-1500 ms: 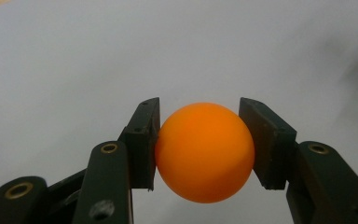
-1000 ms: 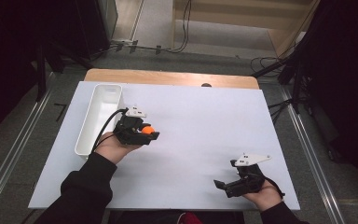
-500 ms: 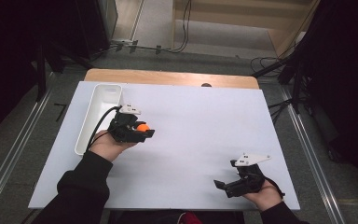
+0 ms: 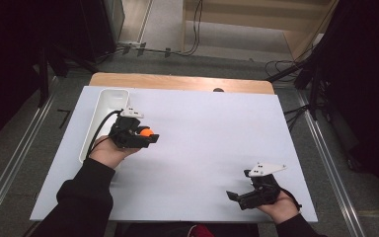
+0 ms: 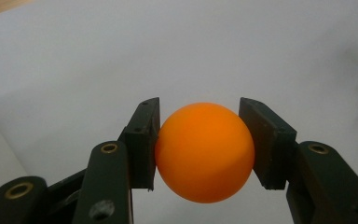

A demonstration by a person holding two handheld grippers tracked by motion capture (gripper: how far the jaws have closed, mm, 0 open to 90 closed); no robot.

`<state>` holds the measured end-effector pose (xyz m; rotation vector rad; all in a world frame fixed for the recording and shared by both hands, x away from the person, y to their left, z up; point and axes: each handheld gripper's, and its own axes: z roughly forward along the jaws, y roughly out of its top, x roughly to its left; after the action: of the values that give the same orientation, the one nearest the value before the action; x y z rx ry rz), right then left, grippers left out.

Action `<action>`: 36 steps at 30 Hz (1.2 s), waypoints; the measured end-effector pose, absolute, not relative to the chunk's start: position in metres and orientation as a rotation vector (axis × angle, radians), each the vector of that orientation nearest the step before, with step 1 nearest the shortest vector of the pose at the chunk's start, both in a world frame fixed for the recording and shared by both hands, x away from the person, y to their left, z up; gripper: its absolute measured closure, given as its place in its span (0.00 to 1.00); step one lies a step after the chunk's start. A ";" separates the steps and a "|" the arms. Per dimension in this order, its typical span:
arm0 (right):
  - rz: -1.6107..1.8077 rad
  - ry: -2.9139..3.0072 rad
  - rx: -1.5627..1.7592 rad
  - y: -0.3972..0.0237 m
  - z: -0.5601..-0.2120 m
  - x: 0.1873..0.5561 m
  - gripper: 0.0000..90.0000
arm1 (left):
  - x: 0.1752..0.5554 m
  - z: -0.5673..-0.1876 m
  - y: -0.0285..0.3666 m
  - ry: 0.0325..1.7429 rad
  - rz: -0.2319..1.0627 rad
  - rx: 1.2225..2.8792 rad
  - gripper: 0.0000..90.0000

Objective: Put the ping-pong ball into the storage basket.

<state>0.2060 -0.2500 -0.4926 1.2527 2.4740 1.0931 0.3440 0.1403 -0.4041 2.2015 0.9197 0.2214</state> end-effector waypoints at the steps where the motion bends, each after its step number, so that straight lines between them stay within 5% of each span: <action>1: 1.092 2.475 1.251 -0.250 -0.493 0.206 0.00 | 0.344 -0.404 0.141 0.923 0.225 2.197 0.56; 36: 1.077 2.491 1.244 -0.248 -0.493 0.207 0.00 | 0.353 -0.393 0.175 1.016 0.269 2.177 0.56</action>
<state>0.2070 -0.2483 -0.4933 1.2436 2.4906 1.0774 0.3533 0.1747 -0.3933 2.1768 1.0157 0.2692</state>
